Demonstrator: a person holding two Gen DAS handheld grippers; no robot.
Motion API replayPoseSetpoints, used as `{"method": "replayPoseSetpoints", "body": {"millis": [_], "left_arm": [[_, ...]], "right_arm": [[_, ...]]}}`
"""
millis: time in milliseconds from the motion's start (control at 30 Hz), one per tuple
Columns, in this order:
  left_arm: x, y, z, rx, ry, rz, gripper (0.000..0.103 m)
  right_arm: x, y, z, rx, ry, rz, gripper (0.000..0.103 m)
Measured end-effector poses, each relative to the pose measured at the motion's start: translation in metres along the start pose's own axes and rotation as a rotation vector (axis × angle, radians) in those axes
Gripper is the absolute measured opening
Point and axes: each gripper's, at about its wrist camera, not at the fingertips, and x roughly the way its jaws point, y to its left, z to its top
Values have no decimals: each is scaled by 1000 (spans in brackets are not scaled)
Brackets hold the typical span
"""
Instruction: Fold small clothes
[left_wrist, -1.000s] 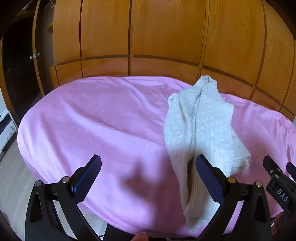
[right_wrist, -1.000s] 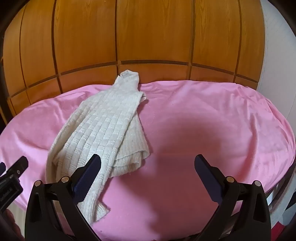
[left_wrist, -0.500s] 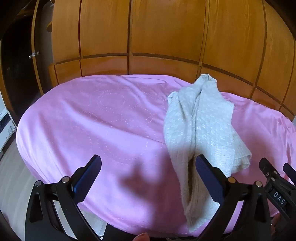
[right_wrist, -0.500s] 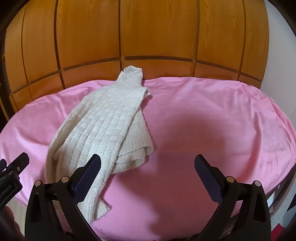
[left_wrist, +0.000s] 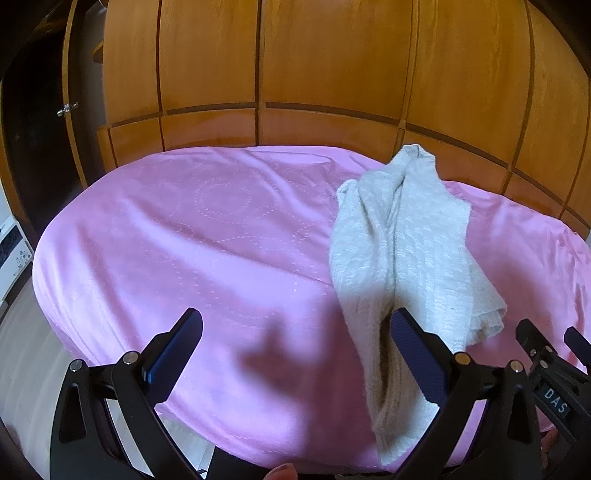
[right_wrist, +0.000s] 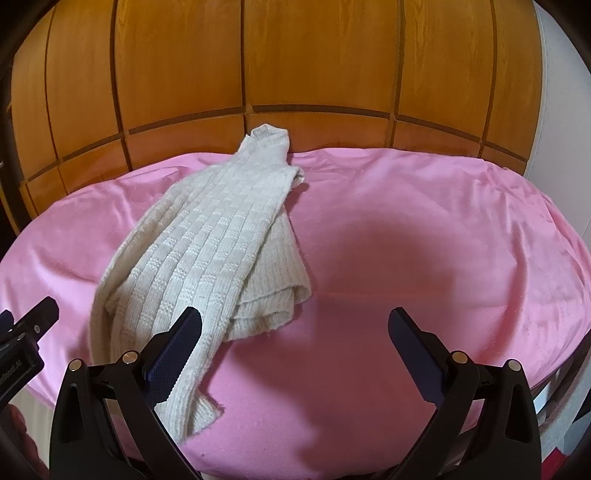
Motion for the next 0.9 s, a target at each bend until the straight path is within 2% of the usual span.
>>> {"method": "replayPoseSetpoints", "body": {"millis": [333, 900], "left_arm": [[0, 9, 1, -19, -12, 32, 101], [5, 14, 3, -25, 3, 37, 101]], "right_arm": [[6, -1, 1, 5, 18, 39, 100], [10, 4, -1, -7, 38, 104, 100]]}}
